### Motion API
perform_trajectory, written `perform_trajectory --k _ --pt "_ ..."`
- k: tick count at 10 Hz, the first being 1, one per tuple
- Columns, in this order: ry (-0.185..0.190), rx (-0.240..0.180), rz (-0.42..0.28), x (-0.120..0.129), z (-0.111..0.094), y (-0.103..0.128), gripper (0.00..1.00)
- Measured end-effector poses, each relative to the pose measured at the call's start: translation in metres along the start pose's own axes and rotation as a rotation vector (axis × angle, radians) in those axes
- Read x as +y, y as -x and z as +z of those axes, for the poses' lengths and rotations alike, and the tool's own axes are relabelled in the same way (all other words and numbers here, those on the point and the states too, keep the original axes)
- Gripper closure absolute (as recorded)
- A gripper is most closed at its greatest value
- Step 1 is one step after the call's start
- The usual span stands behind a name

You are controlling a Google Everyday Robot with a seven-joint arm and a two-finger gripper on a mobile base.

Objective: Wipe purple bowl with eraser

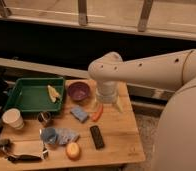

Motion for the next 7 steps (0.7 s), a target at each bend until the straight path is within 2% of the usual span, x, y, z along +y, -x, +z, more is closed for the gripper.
perform_trajectory --k 2,5,7 --pt "-0.004 0.035 -0.024 0.007 0.011 -0.004 0.20" --pt "-0.010 0.099 -0.066 0.023 0.055 -0.010 0.20" --pt "0.004 0.170 -0.091 0.036 0.089 -0.015 0.20"
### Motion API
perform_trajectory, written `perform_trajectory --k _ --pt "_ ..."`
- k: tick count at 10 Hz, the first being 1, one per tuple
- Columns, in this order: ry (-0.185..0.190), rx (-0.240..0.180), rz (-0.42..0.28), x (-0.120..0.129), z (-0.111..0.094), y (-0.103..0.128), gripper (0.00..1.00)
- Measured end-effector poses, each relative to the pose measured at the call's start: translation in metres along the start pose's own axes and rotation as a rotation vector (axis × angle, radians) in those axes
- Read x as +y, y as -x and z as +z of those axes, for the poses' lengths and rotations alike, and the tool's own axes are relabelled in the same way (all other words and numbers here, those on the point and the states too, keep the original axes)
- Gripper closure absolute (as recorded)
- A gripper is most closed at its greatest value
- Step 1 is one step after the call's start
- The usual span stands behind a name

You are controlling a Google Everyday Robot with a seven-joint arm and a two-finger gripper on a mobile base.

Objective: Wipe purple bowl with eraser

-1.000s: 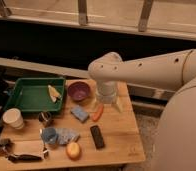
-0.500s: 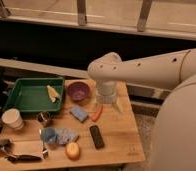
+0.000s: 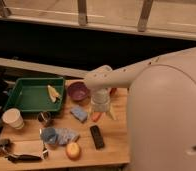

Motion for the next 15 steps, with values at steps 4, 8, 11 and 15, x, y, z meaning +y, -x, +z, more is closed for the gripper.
perform_trajectory --k 4,8,11,15 --pt "0.012 0.120 -0.032 0.017 0.036 -0.002 0.20" --pt "0.048 0.192 -0.054 0.025 0.056 -0.009 0.20" --pt "0.076 0.237 -0.062 0.028 0.073 -0.012 0.20" --pt "0.079 0.264 -0.057 0.032 0.085 -0.013 0.30"
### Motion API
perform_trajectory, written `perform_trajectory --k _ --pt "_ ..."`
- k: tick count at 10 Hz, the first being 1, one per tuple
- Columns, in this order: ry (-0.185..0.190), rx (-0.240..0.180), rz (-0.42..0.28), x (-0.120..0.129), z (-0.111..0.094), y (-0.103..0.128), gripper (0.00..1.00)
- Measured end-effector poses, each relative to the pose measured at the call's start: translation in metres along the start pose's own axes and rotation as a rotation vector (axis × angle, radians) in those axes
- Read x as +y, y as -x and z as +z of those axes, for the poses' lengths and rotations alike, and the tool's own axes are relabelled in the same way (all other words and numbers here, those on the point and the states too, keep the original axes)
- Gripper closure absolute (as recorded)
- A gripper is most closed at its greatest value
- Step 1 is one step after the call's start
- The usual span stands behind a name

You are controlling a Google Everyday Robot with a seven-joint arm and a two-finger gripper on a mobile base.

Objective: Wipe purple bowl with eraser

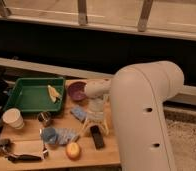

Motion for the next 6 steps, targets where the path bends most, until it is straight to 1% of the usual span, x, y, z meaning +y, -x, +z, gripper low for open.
perform_trajectory --k 2,3,5,6 --pt "0.007 -0.003 -0.004 0.0016 0.0015 -0.0001 0.50" --pt "0.009 -0.004 -0.009 0.0030 0.0018 -0.0002 0.58" --pt "0.012 -0.004 -0.018 0.0052 0.0029 -0.0017 0.80" --pt "0.013 -0.006 -0.019 0.0054 0.0028 -0.0022 0.88"
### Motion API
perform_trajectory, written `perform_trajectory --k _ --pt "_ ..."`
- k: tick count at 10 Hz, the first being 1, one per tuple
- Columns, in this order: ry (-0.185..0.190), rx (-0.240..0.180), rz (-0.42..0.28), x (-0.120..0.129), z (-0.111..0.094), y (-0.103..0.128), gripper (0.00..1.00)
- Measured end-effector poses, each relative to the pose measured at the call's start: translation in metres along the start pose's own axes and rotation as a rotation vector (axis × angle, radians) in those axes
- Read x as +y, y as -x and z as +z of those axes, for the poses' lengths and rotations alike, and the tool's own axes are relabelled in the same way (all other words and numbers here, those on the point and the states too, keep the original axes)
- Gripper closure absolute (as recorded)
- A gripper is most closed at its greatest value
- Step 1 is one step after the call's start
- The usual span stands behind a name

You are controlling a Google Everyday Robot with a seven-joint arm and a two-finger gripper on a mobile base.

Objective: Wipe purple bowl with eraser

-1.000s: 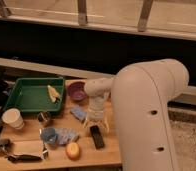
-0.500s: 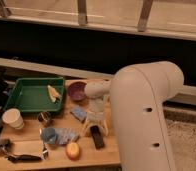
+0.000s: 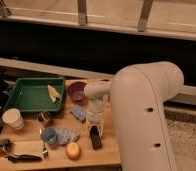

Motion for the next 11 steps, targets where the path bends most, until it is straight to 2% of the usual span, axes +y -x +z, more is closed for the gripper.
perform_trajectory --k 1,3,6,7,9,11 --pt "0.002 -0.007 -0.001 -0.001 -0.003 -0.001 0.97" --pt "0.004 -0.029 0.008 -0.004 -0.011 0.000 1.00" --pt "-0.019 -0.135 0.034 -0.014 -0.055 0.010 1.00" --pt "-0.027 -0.187 0.046 -0.018 -0.080 0.014 1.00" --pt "-0.024 -0.328 0.072 -0.020 -0.150 0.026 1.00" --pt "-0.008 -0.421 0.079 -0.011 -0.199 0.037 1.00"
